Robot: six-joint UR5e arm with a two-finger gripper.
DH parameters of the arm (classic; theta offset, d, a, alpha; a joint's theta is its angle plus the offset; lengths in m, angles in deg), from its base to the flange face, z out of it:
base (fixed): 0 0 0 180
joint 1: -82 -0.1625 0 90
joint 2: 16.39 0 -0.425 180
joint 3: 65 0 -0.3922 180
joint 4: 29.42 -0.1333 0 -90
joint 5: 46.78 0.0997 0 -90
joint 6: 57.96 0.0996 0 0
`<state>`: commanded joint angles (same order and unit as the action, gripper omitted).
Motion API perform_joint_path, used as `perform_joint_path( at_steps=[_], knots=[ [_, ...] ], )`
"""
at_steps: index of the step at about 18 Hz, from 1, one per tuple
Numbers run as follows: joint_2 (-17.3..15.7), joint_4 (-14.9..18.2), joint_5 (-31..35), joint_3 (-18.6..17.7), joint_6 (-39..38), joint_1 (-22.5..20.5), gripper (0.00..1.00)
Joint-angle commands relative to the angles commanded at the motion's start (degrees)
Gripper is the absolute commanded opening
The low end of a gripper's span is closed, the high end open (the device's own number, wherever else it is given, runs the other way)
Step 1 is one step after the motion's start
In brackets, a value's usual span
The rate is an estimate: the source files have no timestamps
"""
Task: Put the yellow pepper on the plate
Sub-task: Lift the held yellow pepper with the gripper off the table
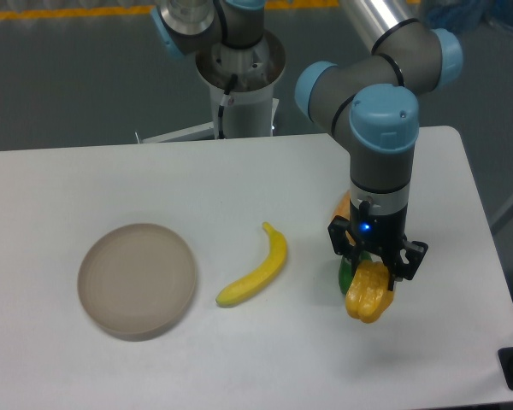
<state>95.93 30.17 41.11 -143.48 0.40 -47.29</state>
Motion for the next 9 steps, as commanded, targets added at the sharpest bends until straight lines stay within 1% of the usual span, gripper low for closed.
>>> perform_joint_path(
  at_steps=[2,9],
  knots=[
    [0.0,-0.4,-0.1,-0.5,0.0,0.0,0.4],
    [0.0,-0.1,0.4,-0.9,-0.6,0.2,0.4]
  ],
)
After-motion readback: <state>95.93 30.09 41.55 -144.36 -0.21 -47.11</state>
